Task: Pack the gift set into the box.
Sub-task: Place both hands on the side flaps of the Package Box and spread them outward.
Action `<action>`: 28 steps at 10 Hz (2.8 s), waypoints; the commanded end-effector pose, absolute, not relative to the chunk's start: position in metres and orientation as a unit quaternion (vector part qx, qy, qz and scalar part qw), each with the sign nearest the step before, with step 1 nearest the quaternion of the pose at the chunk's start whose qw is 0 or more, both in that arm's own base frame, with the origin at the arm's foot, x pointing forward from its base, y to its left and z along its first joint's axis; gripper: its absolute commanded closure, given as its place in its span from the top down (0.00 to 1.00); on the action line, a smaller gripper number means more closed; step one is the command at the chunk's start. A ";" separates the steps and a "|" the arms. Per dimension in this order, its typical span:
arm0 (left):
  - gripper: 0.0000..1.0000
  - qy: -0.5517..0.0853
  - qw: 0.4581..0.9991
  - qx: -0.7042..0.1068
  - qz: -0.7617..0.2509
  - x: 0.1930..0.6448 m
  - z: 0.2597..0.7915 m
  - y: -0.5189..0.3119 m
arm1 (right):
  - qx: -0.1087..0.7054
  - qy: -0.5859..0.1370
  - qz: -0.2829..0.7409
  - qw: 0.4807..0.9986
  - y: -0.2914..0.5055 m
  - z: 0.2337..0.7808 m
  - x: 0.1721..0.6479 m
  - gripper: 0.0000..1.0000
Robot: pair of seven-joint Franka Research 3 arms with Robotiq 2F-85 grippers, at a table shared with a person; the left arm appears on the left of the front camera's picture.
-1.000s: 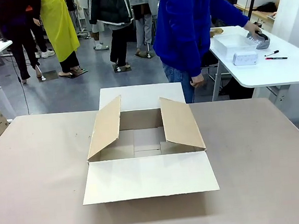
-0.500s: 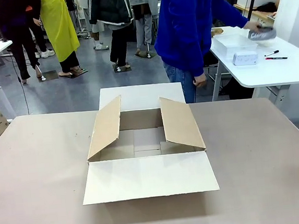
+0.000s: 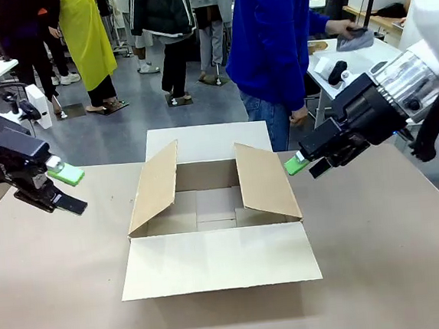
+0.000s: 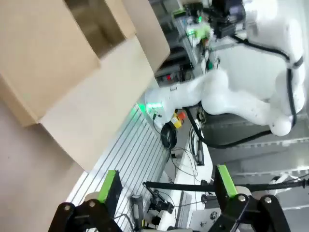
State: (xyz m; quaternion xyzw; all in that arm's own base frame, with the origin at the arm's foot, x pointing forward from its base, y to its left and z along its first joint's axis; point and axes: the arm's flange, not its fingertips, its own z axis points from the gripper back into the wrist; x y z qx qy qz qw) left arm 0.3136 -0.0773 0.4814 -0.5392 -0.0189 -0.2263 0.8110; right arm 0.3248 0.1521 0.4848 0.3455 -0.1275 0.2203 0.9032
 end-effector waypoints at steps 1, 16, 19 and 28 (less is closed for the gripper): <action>1.00 -0.021 0.813 -0.535 -0.228 0.308 0.485 -0.081 | 0.345 -0.127 0.220 0.904 0.154 0.486 0.323 1.00; 1.00 -0.004 0.976 -0.210 0.062 0.410 0.495 -0.223 | 0.304 -0.102 0.115 0.940 0.207 0.478 0.365 1.00; 1.00 -0.004 0.976 -0.210 0.062 0.410 0.495 -0.223 | 0.292 -0.179 0.097 0.935 0.208 0.478 0.368 1.00; 1.00 -0.014 0.990 -0.092 0.104 0.434 0.506 -0.281 | 0.275 -0.193 0.083 0.938 0.205 0.490 0.372 1.00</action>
